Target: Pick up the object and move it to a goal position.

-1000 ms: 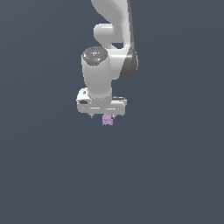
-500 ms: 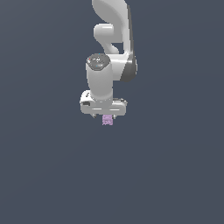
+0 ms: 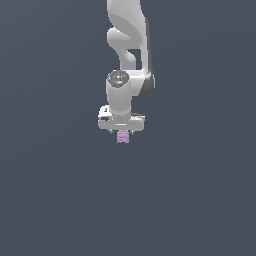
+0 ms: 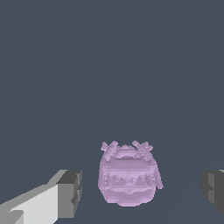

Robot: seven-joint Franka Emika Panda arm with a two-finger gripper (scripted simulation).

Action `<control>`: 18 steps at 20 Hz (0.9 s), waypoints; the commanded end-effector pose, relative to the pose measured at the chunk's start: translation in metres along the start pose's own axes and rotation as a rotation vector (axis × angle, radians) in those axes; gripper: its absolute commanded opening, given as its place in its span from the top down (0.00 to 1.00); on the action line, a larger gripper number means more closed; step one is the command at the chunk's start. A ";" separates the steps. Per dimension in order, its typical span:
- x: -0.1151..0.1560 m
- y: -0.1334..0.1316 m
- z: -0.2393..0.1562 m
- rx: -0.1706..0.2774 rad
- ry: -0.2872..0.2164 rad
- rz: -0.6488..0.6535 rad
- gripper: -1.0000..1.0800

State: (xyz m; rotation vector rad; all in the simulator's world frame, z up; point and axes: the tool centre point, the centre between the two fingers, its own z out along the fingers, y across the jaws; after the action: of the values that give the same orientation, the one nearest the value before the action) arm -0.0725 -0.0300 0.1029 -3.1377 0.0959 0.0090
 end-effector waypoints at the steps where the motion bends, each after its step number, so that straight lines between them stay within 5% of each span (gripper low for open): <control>1: -0.009 -0.001 0.009 -0.001 0.003 -0.002 0.04; 18: -0.024 -0.002 0.035 -0.002 0.005 -0.006 0.04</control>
State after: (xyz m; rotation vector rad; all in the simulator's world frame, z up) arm -0.0957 -0.0263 0.0729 -3.1403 0.0871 0.0003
